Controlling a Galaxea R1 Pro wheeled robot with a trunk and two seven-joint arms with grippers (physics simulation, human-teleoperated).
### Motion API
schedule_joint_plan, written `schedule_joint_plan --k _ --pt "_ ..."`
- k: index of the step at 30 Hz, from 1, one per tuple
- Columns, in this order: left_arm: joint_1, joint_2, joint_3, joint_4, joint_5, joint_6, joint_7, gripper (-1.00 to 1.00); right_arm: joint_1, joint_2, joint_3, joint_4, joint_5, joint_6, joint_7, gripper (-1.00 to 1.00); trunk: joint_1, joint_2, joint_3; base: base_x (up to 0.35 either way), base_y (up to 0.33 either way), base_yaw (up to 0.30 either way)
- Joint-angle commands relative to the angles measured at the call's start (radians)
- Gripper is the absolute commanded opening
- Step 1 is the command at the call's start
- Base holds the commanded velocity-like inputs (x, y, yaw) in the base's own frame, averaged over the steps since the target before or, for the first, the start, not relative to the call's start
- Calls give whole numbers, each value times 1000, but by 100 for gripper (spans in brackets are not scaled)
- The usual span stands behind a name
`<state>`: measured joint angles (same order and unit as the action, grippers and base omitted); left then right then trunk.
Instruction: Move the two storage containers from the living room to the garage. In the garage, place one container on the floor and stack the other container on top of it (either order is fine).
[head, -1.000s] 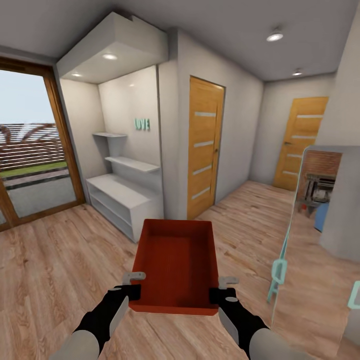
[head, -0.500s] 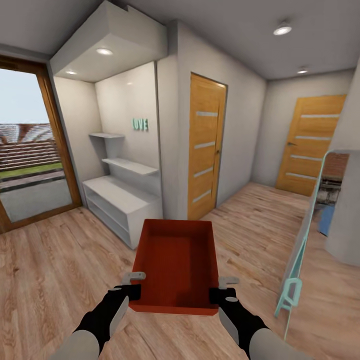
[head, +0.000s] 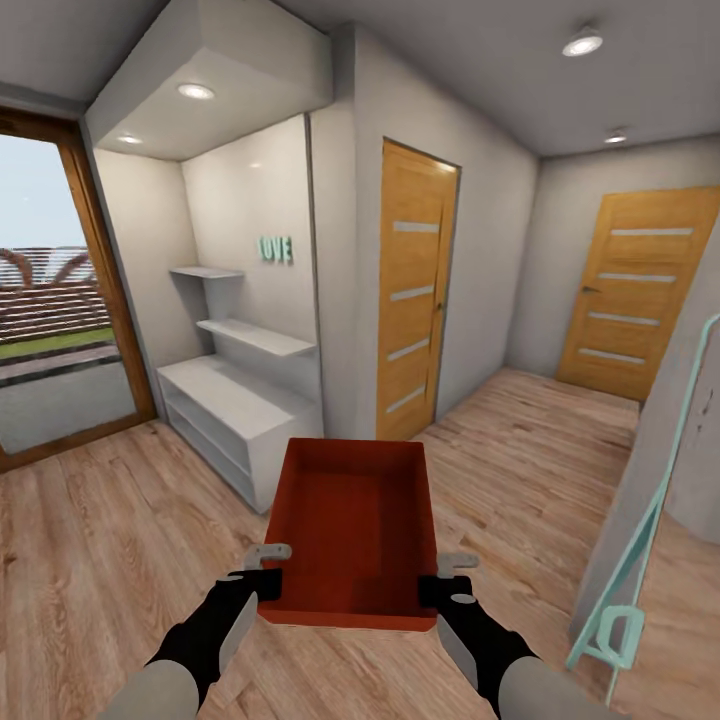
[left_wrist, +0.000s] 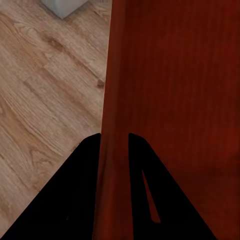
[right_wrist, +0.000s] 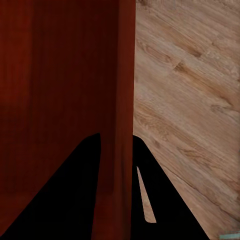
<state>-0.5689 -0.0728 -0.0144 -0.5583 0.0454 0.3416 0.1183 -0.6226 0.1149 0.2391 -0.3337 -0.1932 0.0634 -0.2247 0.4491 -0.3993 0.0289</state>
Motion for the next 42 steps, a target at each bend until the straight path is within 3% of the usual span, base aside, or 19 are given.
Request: schedule_joint_plan --k 1,15,42 --pt "0 4 19 -3 -19 8 47 -100 0 -18 -11 -2 1 6 -10 -100 1 -1 0 323 0 0" --pt "0 4 19 -3 -19 8 47 -100 0 -18 -11 -2 1 6 -10 -100 1 -1 0 323 0 0" --pt "0 4 19 -3 -19 8 47 -100 0 -18 -12 -2 1 6 -10 -100 1 -1 0 323 0 -103"
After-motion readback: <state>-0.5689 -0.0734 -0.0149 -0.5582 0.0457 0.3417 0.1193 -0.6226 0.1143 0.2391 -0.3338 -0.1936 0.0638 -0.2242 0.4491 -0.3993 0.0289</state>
